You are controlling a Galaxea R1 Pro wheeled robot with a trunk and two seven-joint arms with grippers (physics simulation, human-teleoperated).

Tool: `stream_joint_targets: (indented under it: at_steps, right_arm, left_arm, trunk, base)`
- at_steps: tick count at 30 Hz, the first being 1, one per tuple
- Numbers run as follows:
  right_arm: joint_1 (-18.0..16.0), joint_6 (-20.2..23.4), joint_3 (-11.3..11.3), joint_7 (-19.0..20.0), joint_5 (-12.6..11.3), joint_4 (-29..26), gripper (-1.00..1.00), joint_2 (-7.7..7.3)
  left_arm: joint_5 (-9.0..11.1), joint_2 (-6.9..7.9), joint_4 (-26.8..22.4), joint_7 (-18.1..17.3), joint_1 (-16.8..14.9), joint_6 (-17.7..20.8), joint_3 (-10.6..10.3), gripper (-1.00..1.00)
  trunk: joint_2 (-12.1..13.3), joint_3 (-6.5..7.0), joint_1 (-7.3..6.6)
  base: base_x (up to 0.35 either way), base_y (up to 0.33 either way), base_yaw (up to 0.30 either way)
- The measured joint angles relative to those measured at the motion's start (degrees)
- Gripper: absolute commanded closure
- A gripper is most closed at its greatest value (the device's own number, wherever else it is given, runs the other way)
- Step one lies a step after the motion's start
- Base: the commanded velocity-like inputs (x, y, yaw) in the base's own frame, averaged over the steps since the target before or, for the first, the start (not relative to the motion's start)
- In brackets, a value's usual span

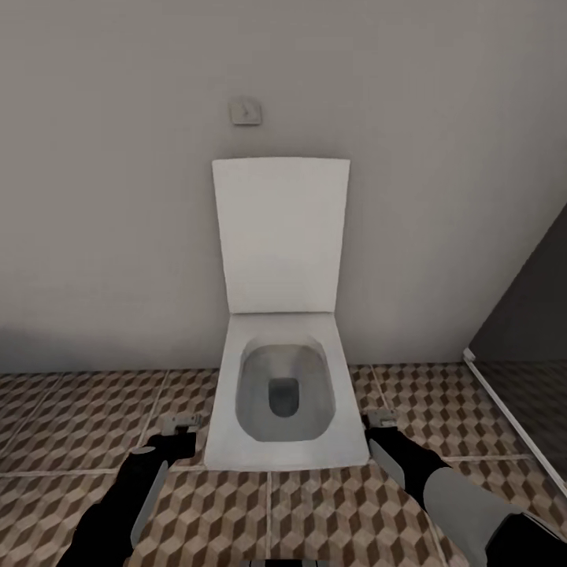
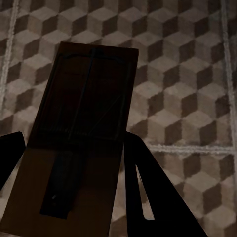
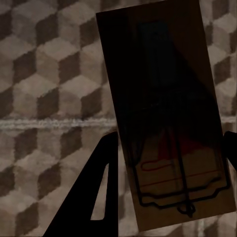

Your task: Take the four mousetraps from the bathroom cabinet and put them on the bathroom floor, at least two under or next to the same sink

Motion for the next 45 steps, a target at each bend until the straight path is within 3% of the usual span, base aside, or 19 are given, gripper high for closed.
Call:
stream_joint_targets:
  at_steps: [25,34,42,45]
  right_arm:
    - [-0.06,1.7,-0.17,0.05,0.03,-0.1,1.0,-0.42]
    - [-0.05,1.61,-0.1,0.06,0.04,-0.11,1.0,0.31]
    - [-0.08,1.35,-0.09,-0.31,0.05,-0.1,1.0,-0.42]
    - [-0.08,1.25,-0.15,-0.28,0.01,-0.1,1.0,-0.99]
  left_arm:
    - [0.24,-0.01,0.03,0.33,0.0,0.05,0.26,1.0]
    - [0.27,-0.03,-0.22,0.34,-0.01,0.05,0.25,1.0]
    - [-0.01,-0.08,0.11,0.61,-0.01,0.17,-0.1,1.0]
    - [-0.09,-0.13,-0.04,2.36,-0.01,0.35,-0.06,1.0]
  trunk:
    - [0.0,0.0,0.02]
    - [0.0,0.0,0.02]
    - [0.0,0.01,0.02]
    - [0.0,0.01,0.02]
  base:
    - [0.014,-0.002,0.021]
    - [0.0,-0.056,0.001]
    - [0.0,-0.002,0.0]
    - [0.0,0.0,0.0]
